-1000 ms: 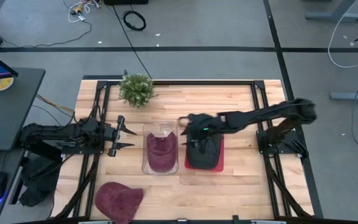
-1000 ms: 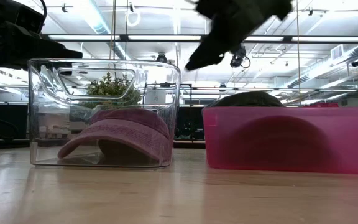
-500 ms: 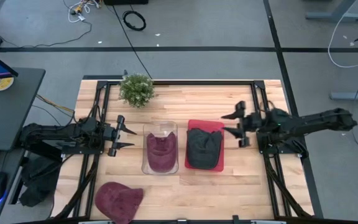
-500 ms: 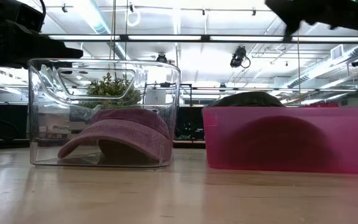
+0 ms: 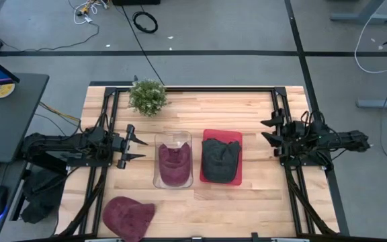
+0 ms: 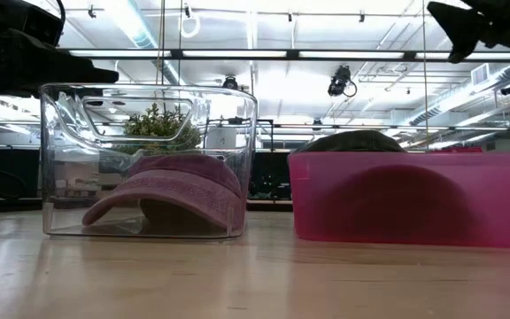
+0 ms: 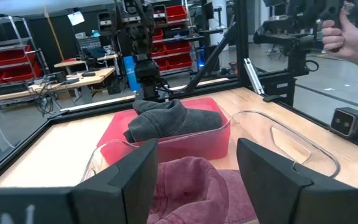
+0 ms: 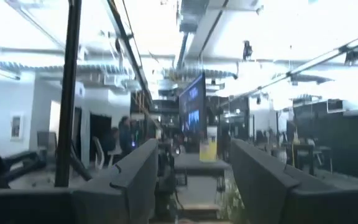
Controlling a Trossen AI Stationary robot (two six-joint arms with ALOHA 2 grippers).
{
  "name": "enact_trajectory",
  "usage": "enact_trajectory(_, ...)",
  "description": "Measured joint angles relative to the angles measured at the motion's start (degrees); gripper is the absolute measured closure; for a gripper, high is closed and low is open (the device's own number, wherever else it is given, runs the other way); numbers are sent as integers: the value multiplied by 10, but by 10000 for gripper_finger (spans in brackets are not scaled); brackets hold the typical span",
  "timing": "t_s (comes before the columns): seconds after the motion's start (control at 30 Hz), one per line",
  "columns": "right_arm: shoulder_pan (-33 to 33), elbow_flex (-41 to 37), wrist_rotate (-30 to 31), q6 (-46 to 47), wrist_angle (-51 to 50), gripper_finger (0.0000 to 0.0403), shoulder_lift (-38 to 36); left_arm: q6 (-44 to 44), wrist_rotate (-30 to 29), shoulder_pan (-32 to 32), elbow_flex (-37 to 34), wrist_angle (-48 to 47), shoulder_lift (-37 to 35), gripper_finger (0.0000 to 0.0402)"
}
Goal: Pick & Place hat
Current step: Stack the red cap on top of the red cap in the transparent bin
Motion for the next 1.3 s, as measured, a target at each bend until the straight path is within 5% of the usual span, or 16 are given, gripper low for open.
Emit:
enact_trajectory(0.3,0,-44,2,5,-15,198,-44,-20,-23,0,0,2,0,179)
enact_trajectory(0.73,0,-43,2,0,-239,198,-44,-122,-44,0,0,10,0,179)
enact_trajectory(0.9,0,-43,-5,-4,-241,198,-32,-139,-77,0,0,25,0,179)
enact_trajectory(1.1,0,-43,-5,-4,-241,198,-31,-168,-75,0,0,111,0,179)
enact_trajectory(1.3,0,-43,-5,-4,-241,198,-31,-202,-6,0,0,252,0,179)
